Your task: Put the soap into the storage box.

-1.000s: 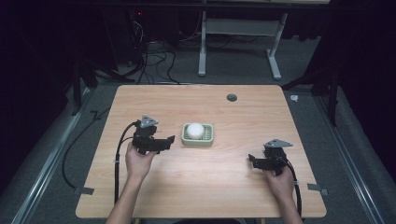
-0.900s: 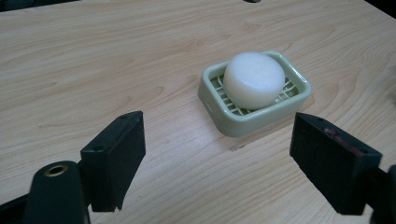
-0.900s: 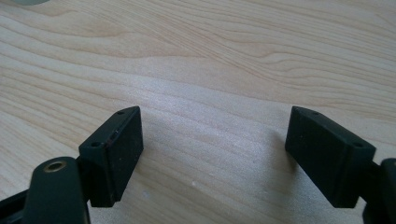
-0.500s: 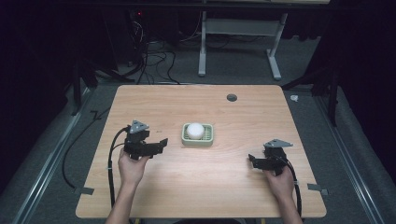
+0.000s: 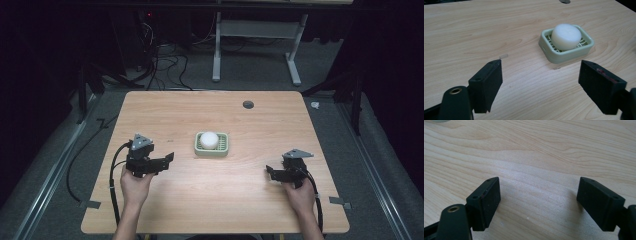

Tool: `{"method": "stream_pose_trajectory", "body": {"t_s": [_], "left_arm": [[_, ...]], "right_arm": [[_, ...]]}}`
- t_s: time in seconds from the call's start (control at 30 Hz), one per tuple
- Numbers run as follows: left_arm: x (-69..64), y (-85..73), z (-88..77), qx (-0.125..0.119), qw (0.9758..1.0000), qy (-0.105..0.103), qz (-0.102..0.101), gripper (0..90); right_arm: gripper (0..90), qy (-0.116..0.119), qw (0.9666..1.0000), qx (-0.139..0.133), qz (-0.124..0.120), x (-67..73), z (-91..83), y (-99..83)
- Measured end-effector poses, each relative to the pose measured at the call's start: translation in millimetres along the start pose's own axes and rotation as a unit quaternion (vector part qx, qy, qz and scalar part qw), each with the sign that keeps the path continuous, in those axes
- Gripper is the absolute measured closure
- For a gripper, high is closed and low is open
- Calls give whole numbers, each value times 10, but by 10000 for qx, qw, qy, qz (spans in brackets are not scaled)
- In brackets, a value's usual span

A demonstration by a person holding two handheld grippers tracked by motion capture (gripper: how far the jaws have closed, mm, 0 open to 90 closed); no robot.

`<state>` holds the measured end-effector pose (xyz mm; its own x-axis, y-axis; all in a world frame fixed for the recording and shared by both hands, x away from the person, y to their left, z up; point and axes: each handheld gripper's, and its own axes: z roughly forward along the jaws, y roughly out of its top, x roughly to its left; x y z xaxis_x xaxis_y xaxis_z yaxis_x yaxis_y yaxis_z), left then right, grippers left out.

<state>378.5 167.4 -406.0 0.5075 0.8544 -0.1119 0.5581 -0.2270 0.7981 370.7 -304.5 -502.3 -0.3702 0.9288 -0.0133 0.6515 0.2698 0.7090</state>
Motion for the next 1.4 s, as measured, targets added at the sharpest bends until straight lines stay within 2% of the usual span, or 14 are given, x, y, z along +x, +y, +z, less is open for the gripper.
{"method": "stream_pose_trajectory", "body": {"t_s": [0.23, 0.7, 1.07, 1.4], "left_arm": [[7, -66, -62, -57, 10000, -21, -55, 200], [-9, -217, -47, -69, 9999, -55, -100, 201], [25, -333, -38, 6, 9998, -6, -200, 201], [25, -452, -27, 183, 9996, 6, -210, 197]], "right_arm": [[200, -1, 10000, 1, 0, 1, 0, 0], [200, -7, 10000, 11, 21, 5, -2, 0], [200, -6, 10000, 13, 24, 5, -2, 0], [200, -5, 10000, 9, 11, 4, -1, 1]]}}
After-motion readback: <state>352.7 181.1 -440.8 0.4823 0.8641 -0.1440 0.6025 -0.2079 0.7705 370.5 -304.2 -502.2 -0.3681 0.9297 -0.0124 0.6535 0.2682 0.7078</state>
